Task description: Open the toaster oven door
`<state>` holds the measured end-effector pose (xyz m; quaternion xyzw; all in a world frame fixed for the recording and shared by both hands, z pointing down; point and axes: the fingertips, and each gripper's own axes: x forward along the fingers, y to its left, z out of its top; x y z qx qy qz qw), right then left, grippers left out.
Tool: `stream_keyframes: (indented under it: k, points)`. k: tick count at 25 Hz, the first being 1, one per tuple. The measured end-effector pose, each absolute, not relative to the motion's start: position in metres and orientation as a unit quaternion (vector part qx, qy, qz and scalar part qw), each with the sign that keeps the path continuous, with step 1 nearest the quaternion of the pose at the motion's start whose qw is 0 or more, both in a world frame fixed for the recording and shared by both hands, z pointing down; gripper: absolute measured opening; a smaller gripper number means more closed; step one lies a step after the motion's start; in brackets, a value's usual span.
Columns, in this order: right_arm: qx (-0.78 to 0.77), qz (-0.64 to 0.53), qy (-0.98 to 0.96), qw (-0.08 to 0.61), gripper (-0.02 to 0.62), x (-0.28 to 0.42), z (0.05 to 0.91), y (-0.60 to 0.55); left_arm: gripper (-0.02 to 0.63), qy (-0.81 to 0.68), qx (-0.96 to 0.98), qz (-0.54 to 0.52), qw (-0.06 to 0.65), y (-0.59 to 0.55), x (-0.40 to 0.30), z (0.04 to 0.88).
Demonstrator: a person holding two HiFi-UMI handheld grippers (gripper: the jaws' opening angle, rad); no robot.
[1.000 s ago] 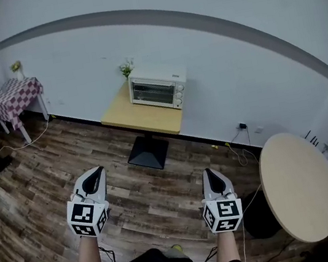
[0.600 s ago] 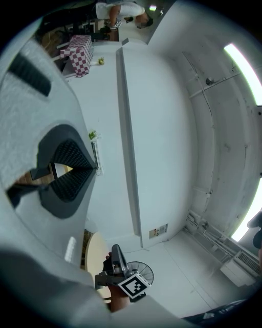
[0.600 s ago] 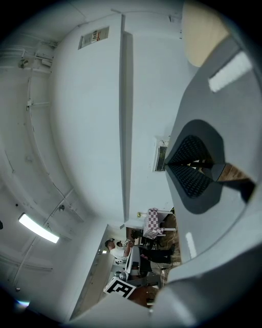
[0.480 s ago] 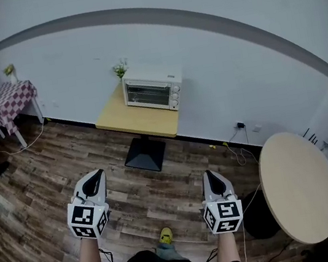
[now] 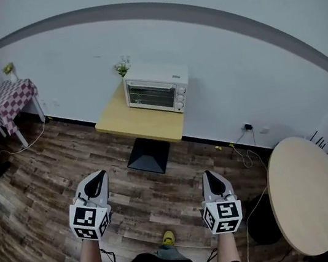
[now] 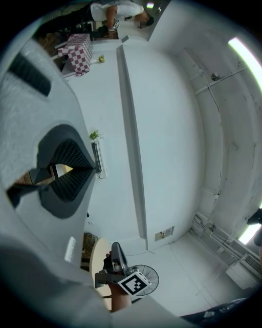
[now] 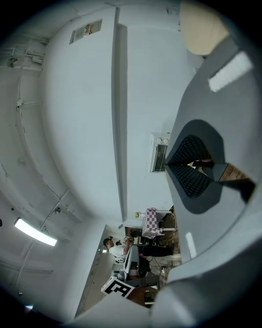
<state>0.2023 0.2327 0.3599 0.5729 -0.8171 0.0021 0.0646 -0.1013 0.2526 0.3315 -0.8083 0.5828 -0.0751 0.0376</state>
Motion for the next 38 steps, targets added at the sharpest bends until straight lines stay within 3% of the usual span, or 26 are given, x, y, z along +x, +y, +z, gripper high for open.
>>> stream_keyframes:
  k: [23,38]
  points:
    - [0.541,0.018,-0.837,0.086,0.006,0.220,0.376,0.004,-0.002,0.591,-0.802,-0.090,0.023,0.045,-0.066,0.334]
    - [0.522,0.018,-0.849,0.074,0.006,0.222,0.374,-0.054,-0.002,0.589,-0.801,-0.105,0.033,-0.005,-0.049,0.334]
